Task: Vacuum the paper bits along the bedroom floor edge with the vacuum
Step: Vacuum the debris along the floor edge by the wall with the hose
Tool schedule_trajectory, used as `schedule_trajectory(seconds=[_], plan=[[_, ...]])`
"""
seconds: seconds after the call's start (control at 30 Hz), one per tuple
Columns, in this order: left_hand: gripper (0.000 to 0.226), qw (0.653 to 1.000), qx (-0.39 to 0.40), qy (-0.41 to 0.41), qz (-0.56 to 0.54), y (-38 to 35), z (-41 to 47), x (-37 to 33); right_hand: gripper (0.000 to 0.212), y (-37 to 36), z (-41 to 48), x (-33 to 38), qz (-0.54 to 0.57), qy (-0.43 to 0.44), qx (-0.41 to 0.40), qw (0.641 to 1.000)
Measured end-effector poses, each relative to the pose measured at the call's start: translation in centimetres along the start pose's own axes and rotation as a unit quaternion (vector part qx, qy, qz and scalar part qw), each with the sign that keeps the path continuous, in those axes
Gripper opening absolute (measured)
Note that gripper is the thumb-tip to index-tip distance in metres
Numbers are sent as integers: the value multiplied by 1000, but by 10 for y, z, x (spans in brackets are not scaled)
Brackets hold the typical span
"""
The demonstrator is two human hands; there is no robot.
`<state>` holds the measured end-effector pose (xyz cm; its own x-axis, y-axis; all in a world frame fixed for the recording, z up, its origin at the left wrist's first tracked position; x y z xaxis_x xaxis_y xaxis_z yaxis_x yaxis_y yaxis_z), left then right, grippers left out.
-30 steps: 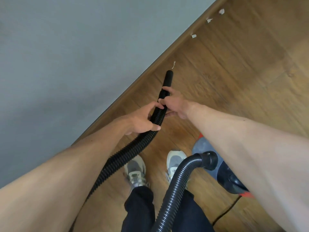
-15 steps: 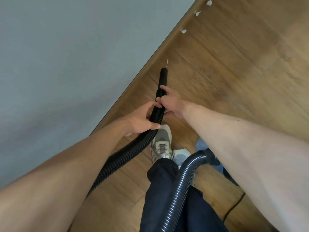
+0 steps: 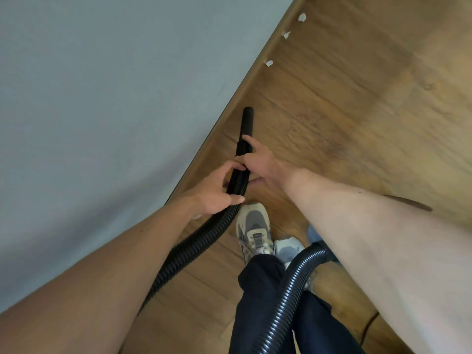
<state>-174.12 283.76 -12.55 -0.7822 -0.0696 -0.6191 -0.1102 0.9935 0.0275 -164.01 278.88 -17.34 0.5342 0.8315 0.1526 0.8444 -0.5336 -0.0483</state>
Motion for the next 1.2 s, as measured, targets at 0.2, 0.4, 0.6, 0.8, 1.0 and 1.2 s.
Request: schedule_trajectory(seconds=[0.2,0.4,0.6,0.8,1.0,1.2], plan=[[60,1000,-7,-14,9,-2,7,-10,76,10,-2,6,6,-14,19,1000],[59,1000,14,-4,9,-1,14,-24,73,23,-2,14,28,-16,18,999],[59,999,39,4,-36,2,22,-37,69,39,1,25,37,-14,14,999],[55,997,45,17,-65,10,30,-44,67,51,5,36,41,-19,32,998],[54,993,54,39,-93,14,36,-52,65,60,11,41,52,-11,76,996],[52,988,12,41,-148,13,44,-60,73,72,19,43,100,-4,128,987]])
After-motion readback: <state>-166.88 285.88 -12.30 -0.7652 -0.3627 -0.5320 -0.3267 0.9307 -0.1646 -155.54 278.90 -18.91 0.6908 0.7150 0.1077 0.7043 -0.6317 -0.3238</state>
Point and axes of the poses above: each hand's wrist, its own z-axis towards the middle knuckle, its own y-axis out of the back of the hand, x = y × z, the point moved 8 cm from there along z, towards the middle knuckle, and after that the axes turned 12 degrees about -y, right-handed, at the moved point
